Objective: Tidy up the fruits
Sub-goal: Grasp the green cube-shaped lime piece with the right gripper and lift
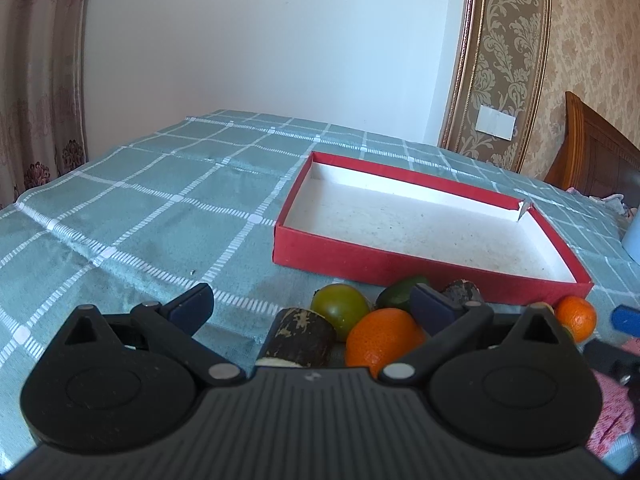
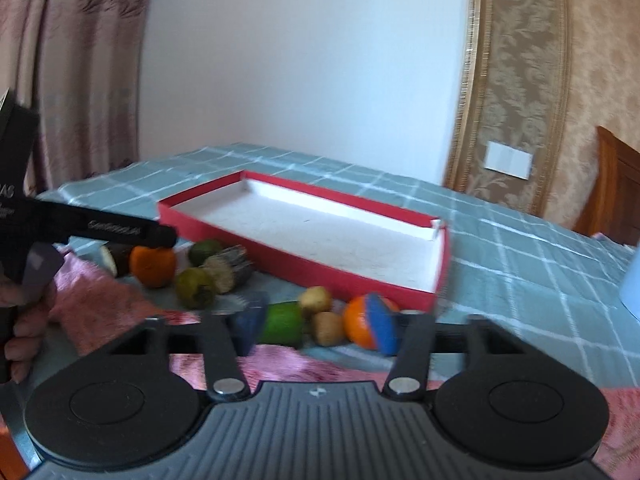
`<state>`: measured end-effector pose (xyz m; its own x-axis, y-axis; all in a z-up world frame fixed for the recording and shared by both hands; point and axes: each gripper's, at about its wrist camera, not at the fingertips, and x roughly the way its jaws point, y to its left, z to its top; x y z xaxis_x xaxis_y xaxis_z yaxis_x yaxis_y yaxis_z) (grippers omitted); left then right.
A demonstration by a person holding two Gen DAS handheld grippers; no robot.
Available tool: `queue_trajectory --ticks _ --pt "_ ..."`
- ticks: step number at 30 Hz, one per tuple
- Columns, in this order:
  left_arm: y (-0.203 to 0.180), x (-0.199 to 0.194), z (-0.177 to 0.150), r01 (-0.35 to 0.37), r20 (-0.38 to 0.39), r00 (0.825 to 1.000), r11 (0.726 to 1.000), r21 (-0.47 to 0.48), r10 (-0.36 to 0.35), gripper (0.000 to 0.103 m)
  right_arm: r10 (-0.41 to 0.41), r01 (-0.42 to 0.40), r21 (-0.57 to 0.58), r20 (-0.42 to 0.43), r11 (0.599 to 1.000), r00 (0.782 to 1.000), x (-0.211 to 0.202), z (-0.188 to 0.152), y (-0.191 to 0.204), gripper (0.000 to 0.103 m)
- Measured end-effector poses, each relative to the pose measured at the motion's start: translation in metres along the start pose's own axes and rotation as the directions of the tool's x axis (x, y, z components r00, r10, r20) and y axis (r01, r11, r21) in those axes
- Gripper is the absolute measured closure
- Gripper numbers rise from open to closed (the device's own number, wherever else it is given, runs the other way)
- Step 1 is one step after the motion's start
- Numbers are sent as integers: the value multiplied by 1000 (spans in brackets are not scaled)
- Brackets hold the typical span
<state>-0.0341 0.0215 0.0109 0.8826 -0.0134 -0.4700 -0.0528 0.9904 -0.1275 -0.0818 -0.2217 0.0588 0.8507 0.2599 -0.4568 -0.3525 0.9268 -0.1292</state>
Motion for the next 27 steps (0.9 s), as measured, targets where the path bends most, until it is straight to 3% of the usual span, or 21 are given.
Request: queue_trajectory --ticks 8,18,27 --pt "0 0 0 3 -3 1000 1000 -1 -3 0 19 -20 -44 -39 999 999 16 4 11 55" --pt "0 1 0 6 -5 1000 1000 -7 -6 0 21 -27 -59 -104 998 994 32 -3 12 70" --pt "0 1 0 6 -6 1000 1000 -7 -6 0 32 -33 -28 -60 999 998 25 0 8 72"
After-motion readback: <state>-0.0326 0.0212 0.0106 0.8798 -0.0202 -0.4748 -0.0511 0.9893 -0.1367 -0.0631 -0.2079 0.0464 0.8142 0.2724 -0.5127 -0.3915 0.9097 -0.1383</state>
